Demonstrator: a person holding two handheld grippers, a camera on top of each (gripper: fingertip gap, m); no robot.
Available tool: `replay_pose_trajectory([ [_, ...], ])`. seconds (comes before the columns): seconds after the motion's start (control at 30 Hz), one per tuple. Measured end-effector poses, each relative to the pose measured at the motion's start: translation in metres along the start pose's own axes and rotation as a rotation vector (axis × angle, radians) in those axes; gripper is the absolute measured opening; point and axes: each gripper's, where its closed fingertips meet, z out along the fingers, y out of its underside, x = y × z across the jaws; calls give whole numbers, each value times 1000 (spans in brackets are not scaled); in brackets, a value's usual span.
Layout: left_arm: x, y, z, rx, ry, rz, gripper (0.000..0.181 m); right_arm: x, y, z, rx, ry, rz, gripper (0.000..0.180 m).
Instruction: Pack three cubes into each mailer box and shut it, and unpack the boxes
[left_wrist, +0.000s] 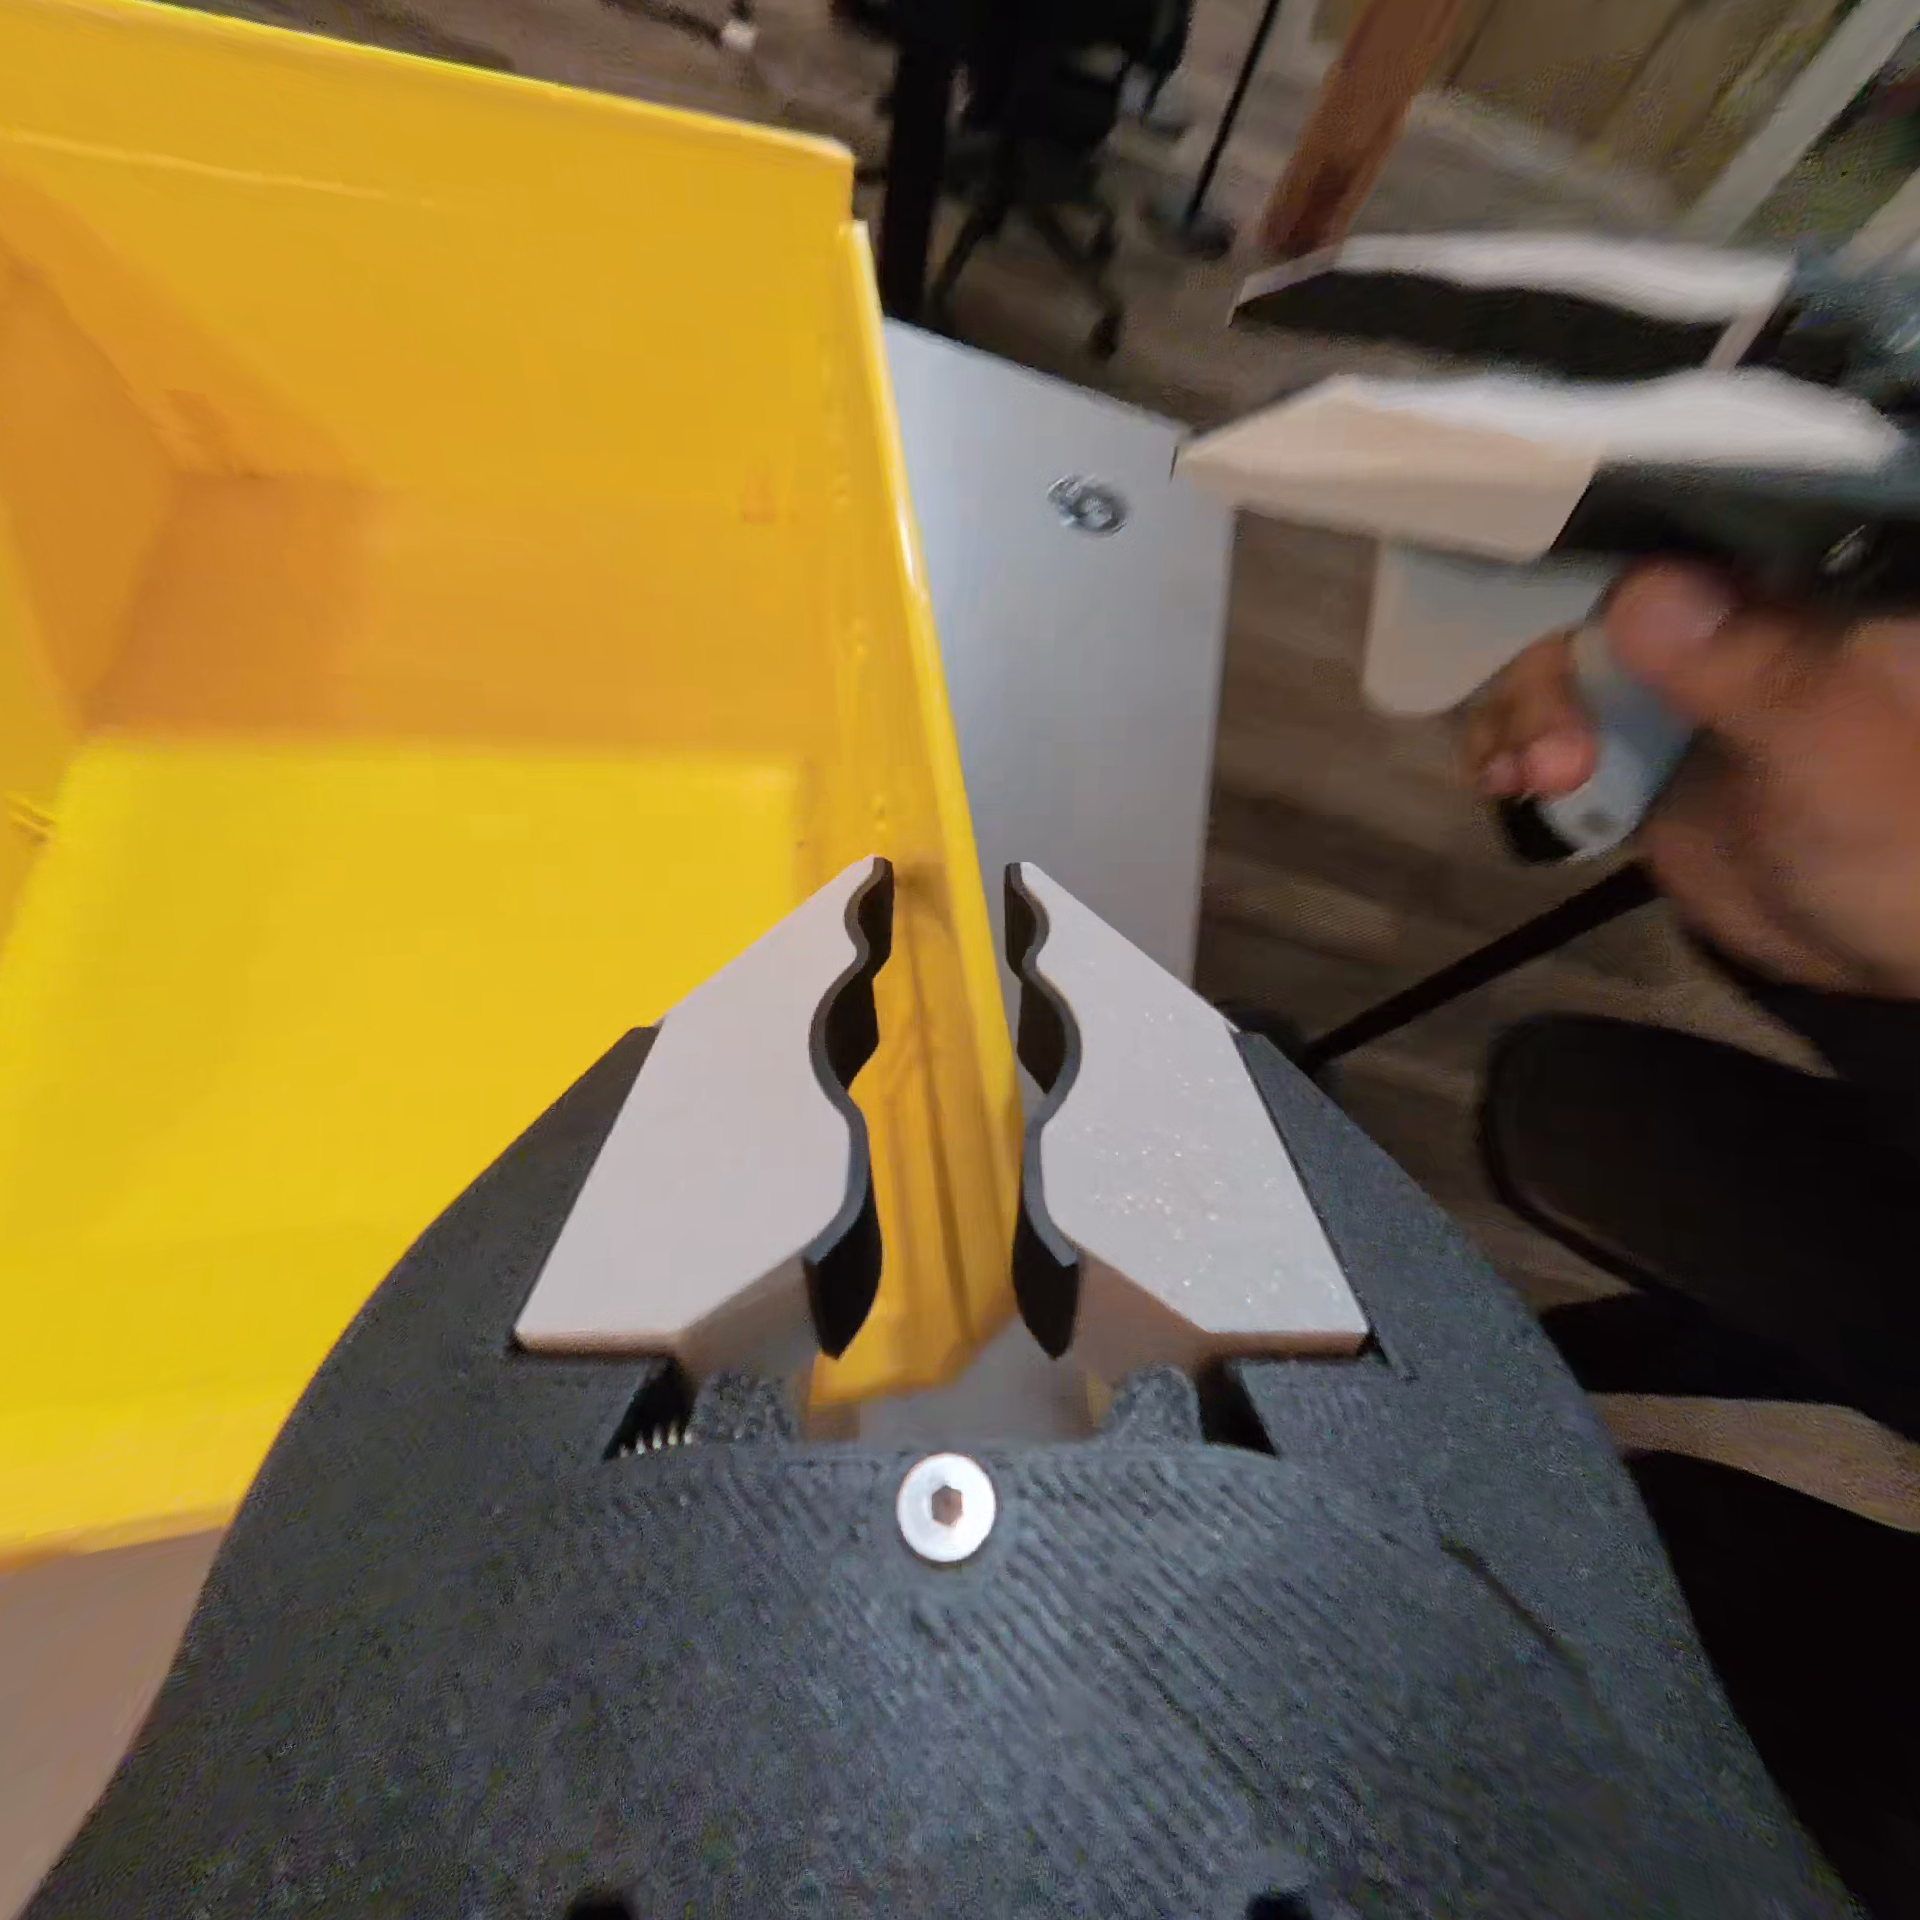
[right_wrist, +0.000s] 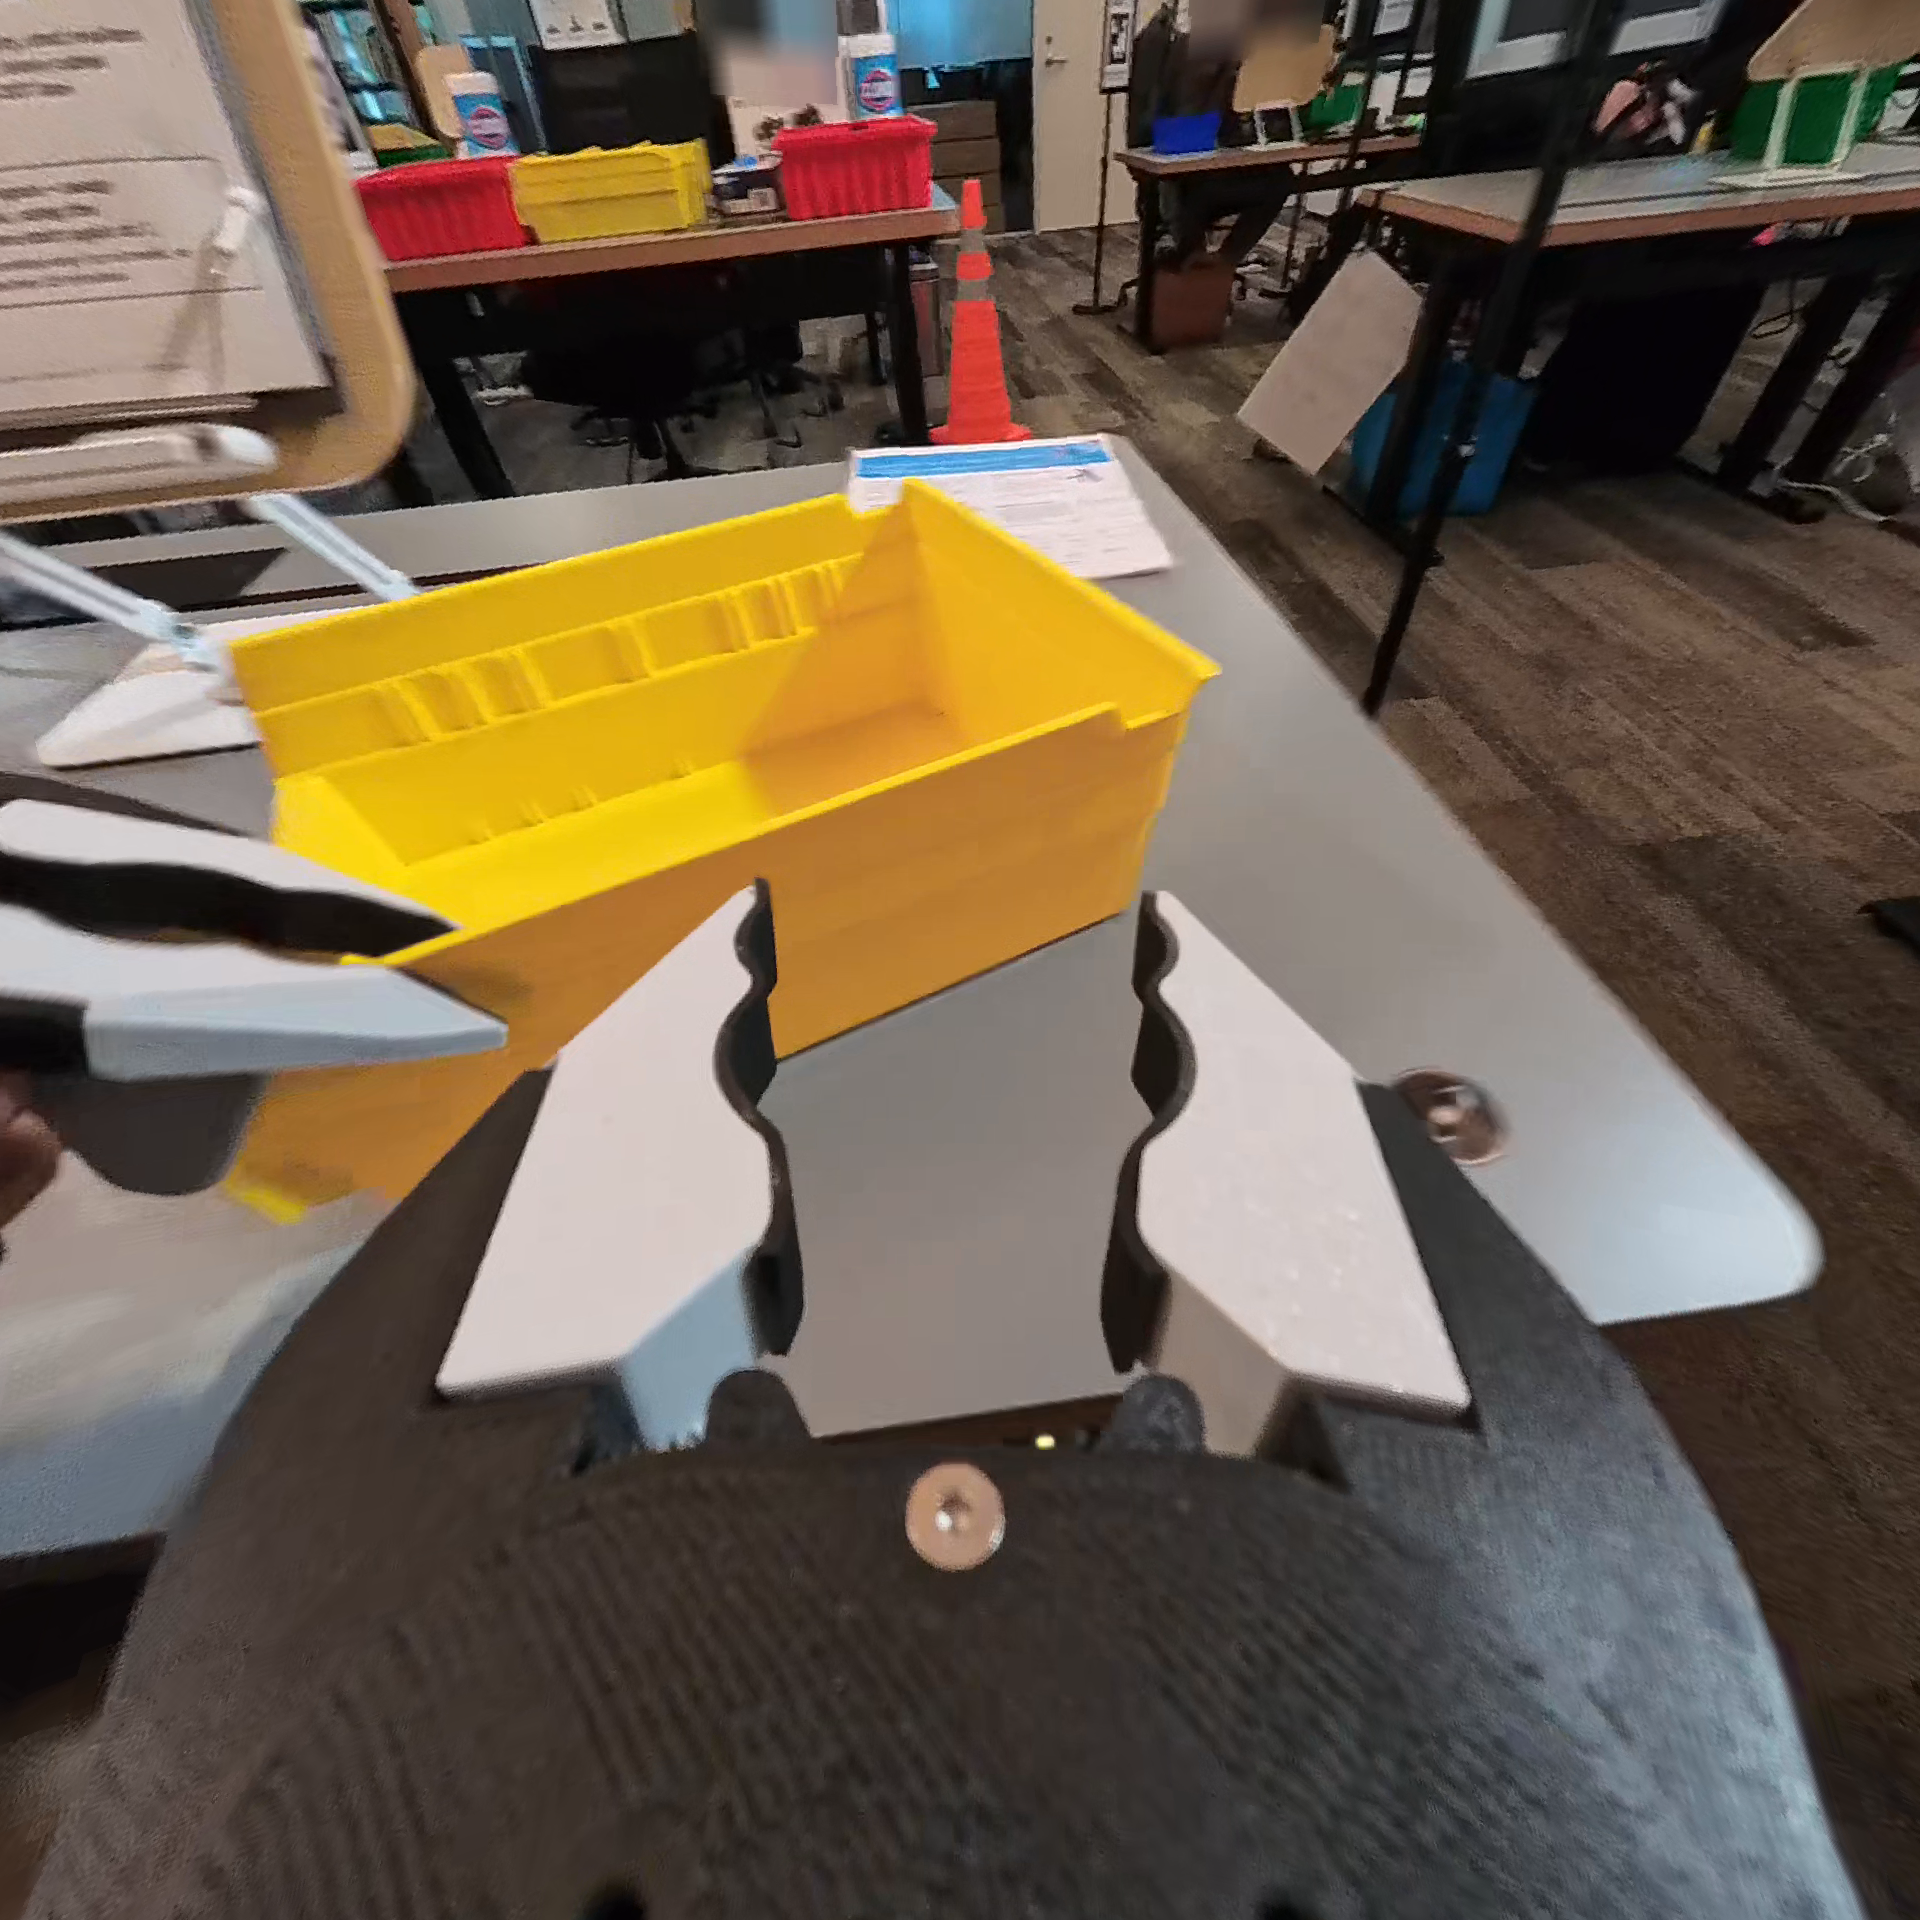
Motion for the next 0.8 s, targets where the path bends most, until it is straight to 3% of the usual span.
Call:
replay_pose_trajectory([
  [0.03, 5, -1, -12, 33, 61, -46, 23, -18, 3, -4, 2, -35, 11, 69],
  [0.1, 13, 3, -44, 97, 166, -130, 39, -55, 13, -9, -6, -85, -3, 73],
  [0.17, 5, 18, -77, 136, 173, -169, 40, -86, 24, -9, -15, -99, -26, 77],
  [0.37, -58, 88, -161, 209, -168, -48, 27, -136, 29, 14, -42, -92, -49, 85],
  [0.47, -62, 97, -185, 252, -190, -116, 25, -139, 44, 34, -131, -71, -78, 88],
  [0.53, -61, 98, -192, 276, -183, -162, 25, -132, 45, 42, -148, -94, -95, 106],
  [0.6, -62, 105, -195, 266, -200, -177, 25, -111, 42, 48, -160, -82, -80, 90],
  [0.7, -67, 112, -206, 259, -281, -147, 22, -54, 32, 61, -135, -24, -100, 36],
  [0.8, -71, 115, -217, 271, -352, -126, 20, 10, 25, 77, -138, 4, -29, 15],
])
